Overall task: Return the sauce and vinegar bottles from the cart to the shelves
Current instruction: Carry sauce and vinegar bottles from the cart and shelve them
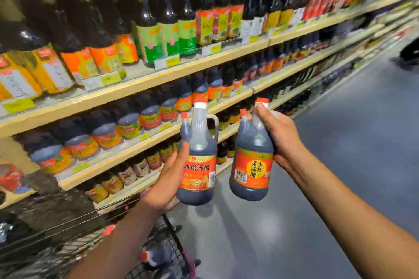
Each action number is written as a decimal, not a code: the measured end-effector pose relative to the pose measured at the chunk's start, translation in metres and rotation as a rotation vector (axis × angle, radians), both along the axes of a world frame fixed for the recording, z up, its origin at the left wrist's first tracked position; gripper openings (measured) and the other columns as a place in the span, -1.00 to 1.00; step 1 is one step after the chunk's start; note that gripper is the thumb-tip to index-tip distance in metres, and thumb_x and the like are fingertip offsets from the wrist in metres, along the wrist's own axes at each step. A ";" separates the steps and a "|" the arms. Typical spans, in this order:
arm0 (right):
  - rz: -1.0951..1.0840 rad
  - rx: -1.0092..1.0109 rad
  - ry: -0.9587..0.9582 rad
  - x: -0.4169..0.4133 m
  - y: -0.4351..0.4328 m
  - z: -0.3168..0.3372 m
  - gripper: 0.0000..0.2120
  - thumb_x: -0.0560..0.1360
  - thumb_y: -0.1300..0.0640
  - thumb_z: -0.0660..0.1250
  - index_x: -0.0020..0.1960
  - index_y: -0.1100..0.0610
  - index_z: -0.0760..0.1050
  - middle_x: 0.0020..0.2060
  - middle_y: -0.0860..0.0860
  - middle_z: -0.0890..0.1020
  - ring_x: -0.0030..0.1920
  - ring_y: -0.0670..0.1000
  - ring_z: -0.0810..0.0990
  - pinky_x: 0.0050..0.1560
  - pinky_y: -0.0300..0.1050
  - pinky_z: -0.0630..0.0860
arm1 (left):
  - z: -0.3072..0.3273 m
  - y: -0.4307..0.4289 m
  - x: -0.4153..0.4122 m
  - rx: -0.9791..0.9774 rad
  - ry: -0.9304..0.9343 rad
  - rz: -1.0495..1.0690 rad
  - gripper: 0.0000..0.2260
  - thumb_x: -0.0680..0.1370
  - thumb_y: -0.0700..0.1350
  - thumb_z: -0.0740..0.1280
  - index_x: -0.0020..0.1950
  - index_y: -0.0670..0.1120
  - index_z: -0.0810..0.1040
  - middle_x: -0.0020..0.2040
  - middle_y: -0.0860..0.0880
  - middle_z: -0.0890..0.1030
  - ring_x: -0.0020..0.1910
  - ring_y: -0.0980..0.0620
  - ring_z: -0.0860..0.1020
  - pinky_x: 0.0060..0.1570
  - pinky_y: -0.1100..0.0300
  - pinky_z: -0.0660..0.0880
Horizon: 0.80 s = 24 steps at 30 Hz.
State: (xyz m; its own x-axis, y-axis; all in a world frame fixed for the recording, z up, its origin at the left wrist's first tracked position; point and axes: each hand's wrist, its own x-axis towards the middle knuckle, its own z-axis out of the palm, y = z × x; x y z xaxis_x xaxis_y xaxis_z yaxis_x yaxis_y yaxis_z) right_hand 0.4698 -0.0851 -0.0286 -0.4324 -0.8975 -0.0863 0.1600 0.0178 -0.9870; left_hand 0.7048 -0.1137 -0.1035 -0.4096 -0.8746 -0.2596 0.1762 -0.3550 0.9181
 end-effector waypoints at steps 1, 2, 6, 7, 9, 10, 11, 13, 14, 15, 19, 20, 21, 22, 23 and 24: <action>-0.046 -0.001 0.011 -0.020 0.009 0.001 -0.75 0.55 -0.02 0.42 -0.24 0.09 0.64 -0.26 0.11 0.69 -0.26 0.08 0.66 -0.21 -0.04 0.58 | 0.002 0.001 -0.020 -0.006 0.001 -0.036 -0.44 0.48 0.28 0.23 0.39 0.02 0.46 0.18 -0.14 0.69 0.13 -0.17 0.67 0.19 -0.14 0.57; -0.090 0.002 0.026 -0.040 0.017 0.001 -0.75 0.55 -0.02 0.42 -0.24 0.10 0.62 -0.26 0.11 0.68 -0.26 0.09 0.65 -0.20 -0.03 0.58 | 0.003 0.002 -0.041 -0.015 0.002 -0.070 -0.43 0.47 0.29 0.22 0.39 0.03 0.47 0.18 -0.13 0.69 0.13 -0.16 0.67 0.17 -0.11 0.58; -0.220 0.004 0.028 -0.117 0.050 0.002 -0.73 0.54 -0.02 0.43 -0.21 0.15 0.57 -0.25 0.15 0.66 -0.28 0.08 0.63 -0.24 -0.07 0.57 | 0.006 0.015 -0.124 -0.023 0.009 -0.188 -0.41 0.50 0.29 0.19 0.44 0.01 0.44 0.18 -0.13 0.69 0.10 -0.14 0.69 0.04 -0.02 0.62; -0.244 0.007 0.026 -0.129 0.056 0.002 -0.73 0.55 -0.01 0.41 -0.22 0.14 0.58 -0.27 0.12 0.67 -0.30 0.06 0.64 -0.27 -0.10 0.57 | 0.006 0.017 -0.139 -0.026 0.011 -0.203 -0.43 0.53 0.27 0.17 0.45 0.01 0.44 0.18 -0.13 0.70 0.09 -0.13 0.69 0.00 0.00 0.63; -0.294 0.023 0.033 -0.160 0.070 0.003 -0.74 0.56 -0.01 0.39 -0.24 0.11 0.60 -0.30 0.07 0.69 -0.32 0.02 0.65 -0.30 -0.14 0.57 | 0.007 0.022 -0.174 -0.011 0.007 -0.232 -0.43 0.53 0.27 0.16 0.45 0.00 0.44 0.16 -0.11 0.70 0.07 -0.10 0.70 -0.06 0.05 0.64; -0.317 0.026 0.039 -0.177 0.078 0.003 -0.74 0.57 -0.01 0.39 -0.22 0.11 0.61 -0.29 0.06 0.70 -0.32 0.01 0.65 -0.30 -0.14 0.58 | 0.007 0.025 -0.193 0.002 -0.001 -0.247 -0.41 0.50 0.29 0.17 0.44 0.01 0.44 0.14 -0.10 0.71 0.07 -0.10 0.70 -0.06 0.05 0.64; -0.333 0.028 0.043 -0.193 0.086 0.003 -0.75 0.57 -0.01 0.39 -0.19 0.13 0.61 -0.27 0.07 0.71 -0.30 0.01 0.66 -0.28 -0.13 0.59 | 0.006 0.027 -0.211 0.020 -0.010 -0.259 -0.40 0.47 0.31 0.18 0.42 0.02 0.46 0.13 -0.09 0.71 0.07 -0.09 0.70 -0.05 0.03 0.64; -0.370 0.027 0.050 -0.224 0.101 0.001 -0.76 0.56 -0.01 0.39 -0.13 0.16 0.61 -0.21 0.12 0.71 -0.26 0.04 0.66 -0.21 -0.07 0.62 | 0.006 0.032 -0.244 0.051 -0.025 -0.287 -0.41 0.44 0.34 0.19 0.37 0.06 0.49 0.11 -0.07 0.72 0.07 -0.09 0.71 0.01 -0.03 0.62; -0.394 0.028 0.053 -0.238 0.108 0.001 -0.76 0.56 -0.01 0.39 -0.14 0.16 0.61 -0.20 0.13 0.71 -0.26 0.05 0.66 -0.20 -0.05 0.62 | 0.006 0.034 -0.261 0.057 -0.035 -0.300 -0.42 0.43 0.35 0.19 0.34 0.08 0.50 0.09 -0.05 0.73 0.06 -0.09 0.71 0.02 -0.05 0.62; -0.416 0.027 0.056 -0.251 0.115 0.001 -0.76 0.56 -0.01 0.38 -0.15 0.15 0.61 -0.21 0.12 0.71 -0.26 0.06 0.66 -0.21 -0.06 0.63 | 0.006 0.035 -0.276 0.060 -0.045 -0.310 -0.43 0.41 0.36 0.19 0.32 0.10 0.51 0.06 -0.03 0.74 0.04 -0.07 0.71 0.02 -0.05 0.61; -0.502 0.038 0.058 -0.299 0.133 -0.001 -0.76 0.57 -0.02 0.36 -0.15 0.12 0.60 -0.23 0.08 0.72 -0.24 0.05 0.68 -0.20 -0.08 0.65 | 0.004 0.033 -0.335 0.072 -0.082 -0.336 -0.43 0.39 0.38 0.20 0.26 0.08 0.53 -0.02 -0.02 0.75 -0.05 -0.06 0.73 -0.04 -0.04 0.63; -0.524 0.037 0.054 -0.311 0.136 -0.002 -0.76 0.57 -0.02 0.36 -0.15 0.12 0.61 -0.21 0.10 0.72 -0.22 0.07 0.68 -0.17 -0.05 0.66 | 0.003 0.030 -0.350 0.077 -0.092 -0.352 -0.40 0.38 0.39 0.21 0.27 0.06 0.54 0.00 -0.03 0.75 -0.04 -0.08 0.73 -0.04 -0.04 0.63; -0.545 0.036 0.049 -0.324 0.138 -0.002 -0.76 0.57 -0.03 0.36 -0.14 0.13 0.61 -0.18 0.13 0.72 -0.20 0.09 0.68 -0.12 -0.01 0.66 | 0.003 0.027 -0.364 0.086 -0.100 -0.371 -0.37 0.37 0.40 0.21 0.30 0.05 0.54 0.03 -0.05 0.74 -0.02 -0.09 0.73 -0.02 -0.05 0.63; -0.566 0.038 0.044 -0.337 0.139 -0.004 -0.75 0.57 -0.04 0.36 -0.12 0.13 0.62 -0.14 0.16 0.72 -0.17 0.12 0.68 -0.08 0.03 0.66 | 0.002 0.024 -0.379 0.091 -0.103 -0.393 -0.33 0.36 0.41 0.22 0.32 0.05 0.53 0.06 -0.07 0.73 0.01 -0.10 0.72 0.03 -0.07 0.62; -0.588 0.041 0.035 -0.350 0.140 -0.005 -0.75 0.56 -0.05 0.37 -0.10 0.14 0.62 -0.10 0.18 0.72 -0.14 0.14 0.69 -0.05 0.07 0.66 | 0.000 0.020 -0.394 0.087 -0.102 -0.418 -0.32 0.37 0.42 0.22 0.35 0.05 0.52 0.10 -0.08 0.72 0.05 -0.11 0.71 0.07 -0.09 0.62; -0.611 0.042 0.027 -0.365 0.139 -0.008 -0.75 0.56 -0.05 0.38 -0.08 0.14 0.62 -0.09 0.19 0.72 -0.12 0.16 0.69 -0.02 0.09 0.66 | -0.002 0.016 -0.409 0.078 -0.096 -0.444 -0.34 0.40 0.41 0.21 0.37 0.06 0.50 0.13 -0.08 0.71 0.07 -0.11 0.70 0.10 -0.09 0.61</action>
